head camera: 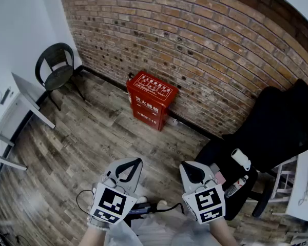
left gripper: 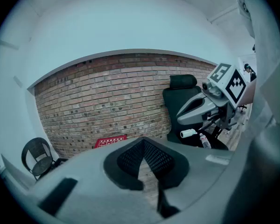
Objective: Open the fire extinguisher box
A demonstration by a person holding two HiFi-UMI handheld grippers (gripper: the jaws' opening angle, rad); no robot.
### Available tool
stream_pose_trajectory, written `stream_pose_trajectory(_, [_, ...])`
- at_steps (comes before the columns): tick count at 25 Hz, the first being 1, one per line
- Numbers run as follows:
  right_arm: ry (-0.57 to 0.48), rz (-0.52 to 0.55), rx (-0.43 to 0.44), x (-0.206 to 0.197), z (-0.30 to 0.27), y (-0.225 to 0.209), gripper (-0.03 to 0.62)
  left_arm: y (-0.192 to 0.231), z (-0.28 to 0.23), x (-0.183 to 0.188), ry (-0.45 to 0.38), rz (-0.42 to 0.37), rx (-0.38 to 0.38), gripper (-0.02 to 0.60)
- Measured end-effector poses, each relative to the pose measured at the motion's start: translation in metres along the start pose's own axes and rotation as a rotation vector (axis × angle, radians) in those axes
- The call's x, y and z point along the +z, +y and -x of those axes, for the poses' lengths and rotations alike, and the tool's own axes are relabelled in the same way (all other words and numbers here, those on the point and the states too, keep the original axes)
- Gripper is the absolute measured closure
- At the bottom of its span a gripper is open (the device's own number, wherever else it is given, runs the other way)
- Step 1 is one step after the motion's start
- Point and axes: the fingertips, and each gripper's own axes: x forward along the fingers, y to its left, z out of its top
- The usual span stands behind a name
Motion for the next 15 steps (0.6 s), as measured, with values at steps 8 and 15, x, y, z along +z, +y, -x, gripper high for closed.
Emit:
stream_pose_trajectory(8, [0.003, -0.001, 0.0, -0.0006, -0.0009, 0.0002, 0.591, -0.0005, -0.0016, 0.0002, 0.0, 0.0, -0.006, 0.589])
stream_pose_trajectory(15, [0.009, -0.003, -0.001, -0.0025, -0.0007, 0.001, 0.591, -0.0031, -0.0027, -0.0009, 0.004, 0.0, -0.015, 0.589])
